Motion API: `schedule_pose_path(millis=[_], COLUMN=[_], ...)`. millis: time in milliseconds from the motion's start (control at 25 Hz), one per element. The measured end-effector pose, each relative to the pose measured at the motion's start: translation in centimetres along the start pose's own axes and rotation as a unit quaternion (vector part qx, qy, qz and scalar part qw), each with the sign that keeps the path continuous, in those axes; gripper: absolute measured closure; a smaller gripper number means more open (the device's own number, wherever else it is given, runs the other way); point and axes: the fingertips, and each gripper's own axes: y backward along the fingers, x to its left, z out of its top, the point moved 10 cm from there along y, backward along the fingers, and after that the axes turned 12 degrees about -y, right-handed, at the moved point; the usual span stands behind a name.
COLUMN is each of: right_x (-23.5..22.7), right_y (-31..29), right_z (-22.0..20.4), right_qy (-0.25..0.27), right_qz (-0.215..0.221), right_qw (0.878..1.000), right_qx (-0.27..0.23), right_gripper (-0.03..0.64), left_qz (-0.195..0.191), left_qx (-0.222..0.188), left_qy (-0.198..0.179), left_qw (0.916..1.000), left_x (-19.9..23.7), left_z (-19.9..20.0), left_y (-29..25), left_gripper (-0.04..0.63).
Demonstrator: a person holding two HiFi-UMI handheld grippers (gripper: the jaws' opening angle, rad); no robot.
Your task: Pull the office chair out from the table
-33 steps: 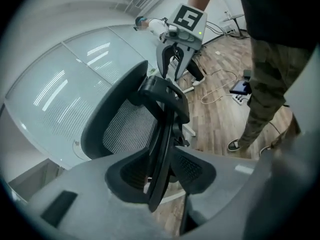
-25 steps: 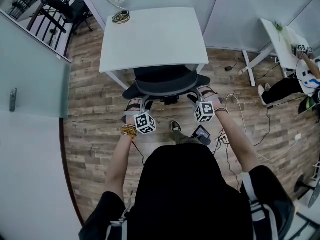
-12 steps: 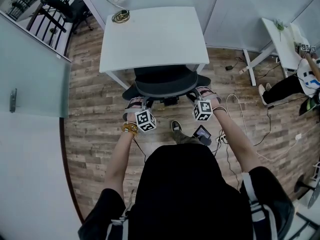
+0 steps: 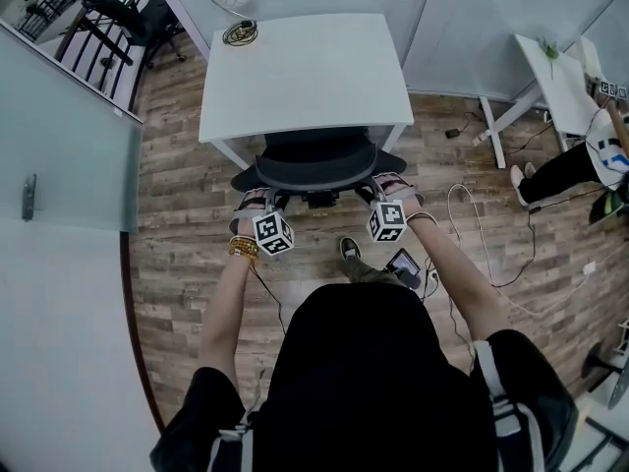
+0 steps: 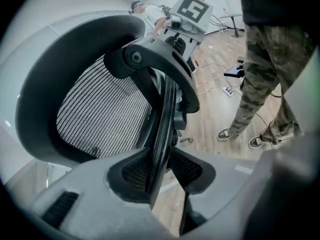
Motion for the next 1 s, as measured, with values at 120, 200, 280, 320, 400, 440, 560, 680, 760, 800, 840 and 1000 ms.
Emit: schedule_pose_path(millis=[120,200,280,320,400,440,560,680,760,800,840,1000], right_x=[-0.1,-0.1,-0.2,-0.3,-0.5,-0.5,-0.3,0.0,0.4,0.5,0.7,0.8], right_y=[-0.4,-0.6,-0.6,-0.6,-0.6,-0.6,-0.7,-0.8,-0.9,-0.9,-0.9,-0.8], right_z=[0.2,0.1,0.1,0.1,0.3,0.4,0.7,0.8,1.0,1.1,1.1,1.5], right_qy=[-0.015,-0.026,-0.039,-0.048,-0.07,-0.08,-0.099,-0.103,-0.107,-0.112,-0.119,-0.143], right_qz=[0.002,0.003,0.007,0.01,0.015,0.015,0.01,0.008,0.001,-0.002,-0.004,-0.002], right_qw=[1.0,1.0,0.999,0.999,0.997,0.996,0.994,0.993,0.993,0.992,0.991,0.987], right_qx=[0.005,0.013,0.019,0.022,0.032,0.035,0.042,0.053,0.058,0.06,0.063,0.077], right_gripper=[0.524,0.52,0.52,0.52,0.52,0.517,0.512,0.512,0.512,0.511,0.509,0.502], left_qz=[-0.014,-0.028,-0.042,-0.045,-0.048,-0.049,-0.054,-0.054,-0.057,-0.06,-0.065,-0.074], left_qx=[-0.006,-0.006,-0.003,-0.004,-0.011,-0.016,-0.016,-0.012,-0.009,-0.008,-0.008,-0.011], left_qy=[-0.011,-0.016,-0.014,-0.01,0.008,0.02,0.035,0.028,0.026,0.028,0.032,0.045], left_qw=[0.9998,0.9995,0.999,0.9989,0.9988,0.9985,0.9978,0.9981,0.998,0.9977,0.9973,0.9962], left_x=[0.2,0.1,0.2,0.3,0.4,0.5,0.5,0.1,0.0,-0.1,-0.2,-0.3], left_z=[-0.2,0.1,0.3,0.4,0.3,0.2,0.0,0.1,0.0,0.0,0.0,0.0], left_y=[-0.3,-0.9,-1.2,-1.2,-1.2,-1.2,-1.1,-1.2,-1.2,-1.2,-1.2,-1.1], left_gripper=[0.462,0.463,0.468,0.469,0.468,0.469,0.469,0.465,0.463,0.463,0.463,0.456])
